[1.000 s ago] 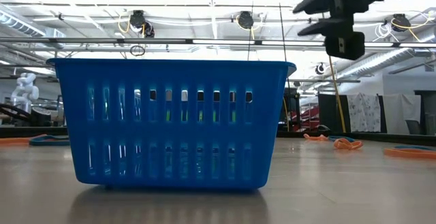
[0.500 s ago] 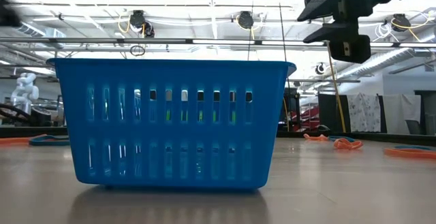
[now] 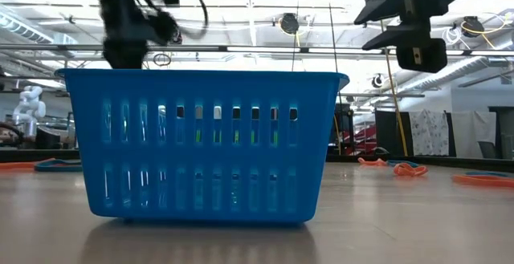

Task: Sort rubber bands into baskets
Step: Put the blue rubberband into the red bin

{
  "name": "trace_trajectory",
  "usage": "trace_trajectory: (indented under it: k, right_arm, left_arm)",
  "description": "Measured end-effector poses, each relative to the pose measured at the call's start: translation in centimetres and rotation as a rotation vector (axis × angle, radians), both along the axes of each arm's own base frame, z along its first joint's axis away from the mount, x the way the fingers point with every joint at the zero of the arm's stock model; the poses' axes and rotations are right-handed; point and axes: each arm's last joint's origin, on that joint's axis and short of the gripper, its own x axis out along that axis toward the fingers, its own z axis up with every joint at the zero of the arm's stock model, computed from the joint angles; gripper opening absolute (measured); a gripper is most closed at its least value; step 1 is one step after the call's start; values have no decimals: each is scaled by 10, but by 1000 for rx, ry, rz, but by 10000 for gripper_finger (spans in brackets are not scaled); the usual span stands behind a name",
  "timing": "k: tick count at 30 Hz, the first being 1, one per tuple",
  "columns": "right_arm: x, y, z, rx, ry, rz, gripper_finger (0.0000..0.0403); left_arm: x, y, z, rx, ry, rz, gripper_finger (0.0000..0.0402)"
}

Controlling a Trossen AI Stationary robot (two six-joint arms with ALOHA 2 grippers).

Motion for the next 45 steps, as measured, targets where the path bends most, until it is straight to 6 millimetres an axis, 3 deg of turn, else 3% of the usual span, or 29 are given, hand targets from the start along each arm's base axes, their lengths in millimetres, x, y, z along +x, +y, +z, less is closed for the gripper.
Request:
trace_trajectory:
  k: [6,13,20,31,35,40,45]
  right_arm:
    - [-2,9,0,20,-2,-54,144]
    - [-7,22,0,42,-7,-80,144]
    - [-10,31,0,40,-16,-101,144]
    - [-13,44,-4,85,5,-109,144]
    - [-13,52,-8,102,21,-100,144]
    - [-12,61,-15,112,51,-87,144]
    - [-10,67,-23,101,78,-72,144]
  left_arm:
    - [-8,83,-32,-82,67,228,170]
    - [-16,125,-75,-192,172,372,170]
    - [-5,137,-95,-180,150,352,170]
    - [0,144,-126,-191,264,384,168]
    - [0,144,-128,-198,265,379,124]
    - [0,142,-120,-184,227,373,16]
    - [-1,136,-97,-115,168,368,4]
